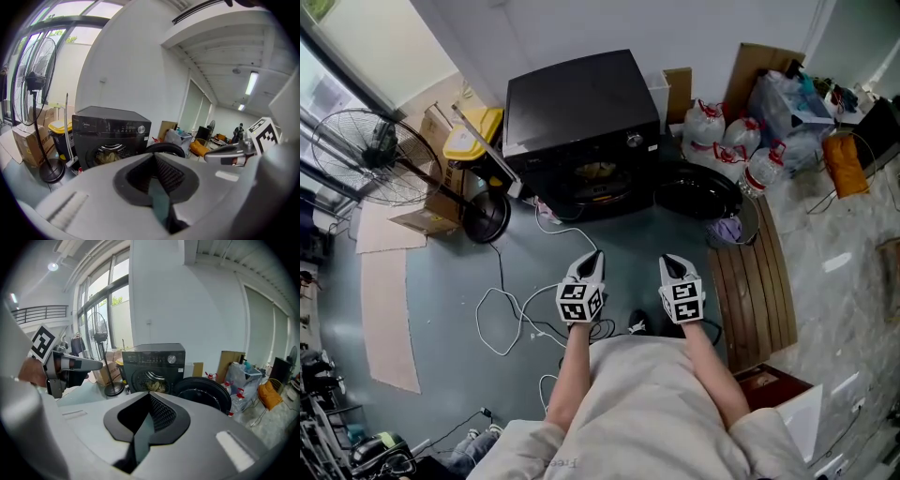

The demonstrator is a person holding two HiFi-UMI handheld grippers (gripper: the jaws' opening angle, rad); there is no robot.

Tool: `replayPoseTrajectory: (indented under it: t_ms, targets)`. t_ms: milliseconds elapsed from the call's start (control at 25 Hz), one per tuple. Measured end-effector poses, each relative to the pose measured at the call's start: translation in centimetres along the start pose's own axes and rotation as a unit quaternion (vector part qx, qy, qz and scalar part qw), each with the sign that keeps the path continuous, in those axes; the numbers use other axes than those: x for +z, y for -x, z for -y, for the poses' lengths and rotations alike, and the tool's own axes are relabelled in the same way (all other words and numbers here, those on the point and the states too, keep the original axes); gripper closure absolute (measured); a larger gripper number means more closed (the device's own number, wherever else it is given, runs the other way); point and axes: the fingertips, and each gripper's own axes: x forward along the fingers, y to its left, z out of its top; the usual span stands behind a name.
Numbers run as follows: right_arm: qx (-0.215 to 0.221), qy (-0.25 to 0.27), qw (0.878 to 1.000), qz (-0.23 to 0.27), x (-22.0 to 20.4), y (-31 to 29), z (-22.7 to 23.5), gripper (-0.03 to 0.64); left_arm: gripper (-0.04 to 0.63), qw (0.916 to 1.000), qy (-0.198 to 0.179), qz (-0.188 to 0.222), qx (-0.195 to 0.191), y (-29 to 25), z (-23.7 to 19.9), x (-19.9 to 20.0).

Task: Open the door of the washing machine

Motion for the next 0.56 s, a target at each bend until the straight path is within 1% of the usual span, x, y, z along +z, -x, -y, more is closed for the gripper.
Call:
replayPoseTrajectory:
  t_ms: [200, 560]
  targets:
    - [-0.009, 0.002, 1.000, 0.009, 0.05, 0.27, 0.42, 0.615, 0.538, 1.0000, -0.004, -0.005, -0.005, -0.36, 0.32, -0.39]
    - [-0.007, -0.004, 1.000, 0.003, -0.65, 0.40, 0.40, 0.615, 0.538, 0.9999, -0.003, -0.009, -0.008, -0.34, 0.55, -0.62]
